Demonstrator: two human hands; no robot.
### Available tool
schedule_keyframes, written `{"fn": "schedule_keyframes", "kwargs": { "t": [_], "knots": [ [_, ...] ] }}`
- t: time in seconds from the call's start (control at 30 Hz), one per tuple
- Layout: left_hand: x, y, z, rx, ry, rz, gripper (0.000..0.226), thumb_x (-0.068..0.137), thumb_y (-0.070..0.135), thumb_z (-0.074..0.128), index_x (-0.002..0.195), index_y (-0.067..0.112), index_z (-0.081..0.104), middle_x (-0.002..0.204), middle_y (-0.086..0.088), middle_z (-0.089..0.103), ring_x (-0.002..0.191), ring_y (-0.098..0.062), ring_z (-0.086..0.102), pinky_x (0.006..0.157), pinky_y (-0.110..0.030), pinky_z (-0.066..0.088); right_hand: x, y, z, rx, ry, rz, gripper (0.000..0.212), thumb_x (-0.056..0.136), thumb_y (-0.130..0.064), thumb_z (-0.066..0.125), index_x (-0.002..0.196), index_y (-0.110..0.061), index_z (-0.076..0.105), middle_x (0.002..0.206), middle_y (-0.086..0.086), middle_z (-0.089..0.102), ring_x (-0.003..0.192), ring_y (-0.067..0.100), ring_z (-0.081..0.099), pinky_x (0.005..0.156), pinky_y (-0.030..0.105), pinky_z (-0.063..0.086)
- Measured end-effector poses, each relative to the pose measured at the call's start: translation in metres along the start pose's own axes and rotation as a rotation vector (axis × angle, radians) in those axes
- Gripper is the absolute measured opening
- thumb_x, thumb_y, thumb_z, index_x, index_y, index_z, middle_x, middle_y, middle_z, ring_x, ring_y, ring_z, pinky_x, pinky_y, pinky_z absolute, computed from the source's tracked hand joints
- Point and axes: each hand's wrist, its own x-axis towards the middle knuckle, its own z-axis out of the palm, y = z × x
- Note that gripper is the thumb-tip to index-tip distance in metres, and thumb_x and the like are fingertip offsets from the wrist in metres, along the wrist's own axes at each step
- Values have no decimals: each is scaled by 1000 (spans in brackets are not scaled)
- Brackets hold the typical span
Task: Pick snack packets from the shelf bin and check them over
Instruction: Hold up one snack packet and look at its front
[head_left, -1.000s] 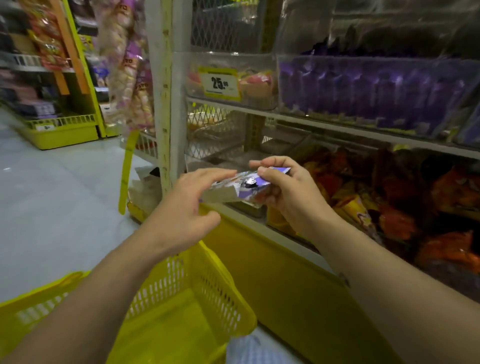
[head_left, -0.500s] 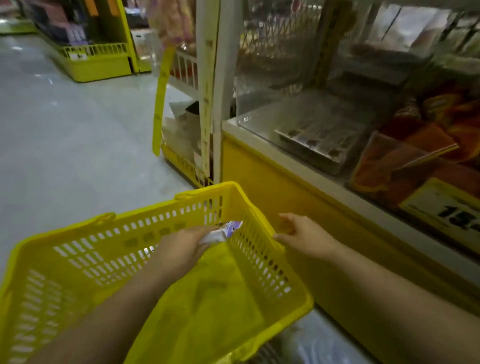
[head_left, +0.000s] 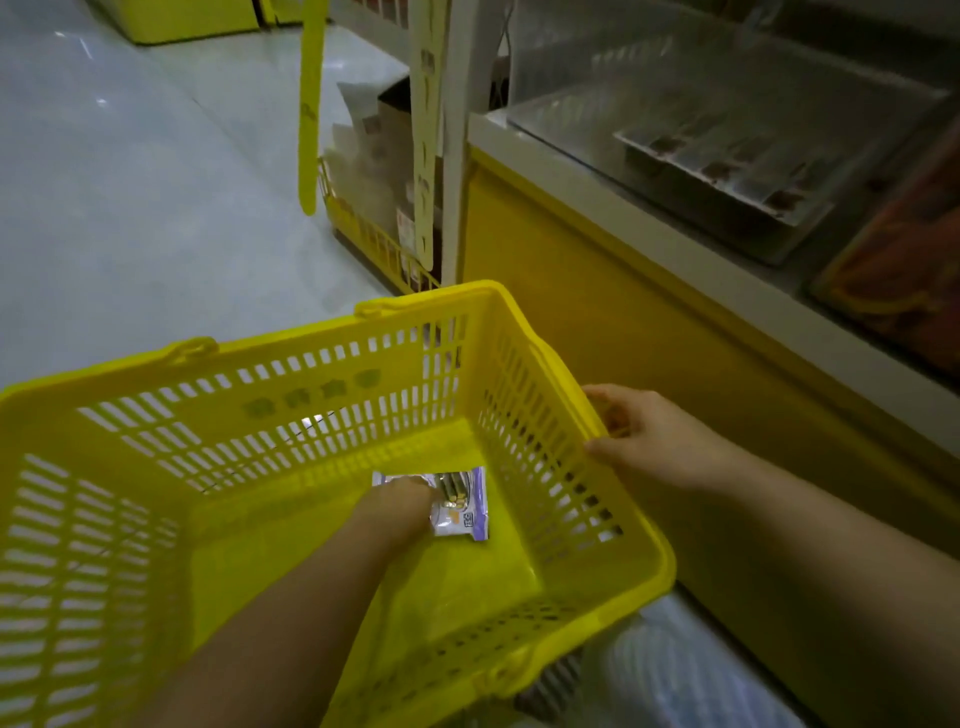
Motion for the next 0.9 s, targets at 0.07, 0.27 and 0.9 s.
{"fn": "schedule_keyframes", "kwargs": {
  "t": [0.07,0.27,0.9],
  "knots": [
    [-1,2,1,-58,-44,14,39,96,21,49,134,21,55,141,-5,51,127,-23,50,99,-36,44,0,1,0,-45,33,22,55,87,-4,64,137,-22,50,101,3,69,88,19,66,84,34,53],
    [-23,21,-51,-360,179,115,37,98,24,54,134,21,57,137,-3,57,122,-22,55,96,-34,46,-8,-6,-2,-161,97,84,52,92,-17,63,141,-17,46,124,9,64,114,22,60,91,24,41],
    [-269,244,-329,-560,1073,903,24,91,-2,57,99,13,73,90,7,69,88,-6,64,81,-18,49,-296,-123,-213,-244,693,-143,22,91,-27,64,112,-24,69,93,-13,69,81,-6,63,76,15,48]
  ]
}}
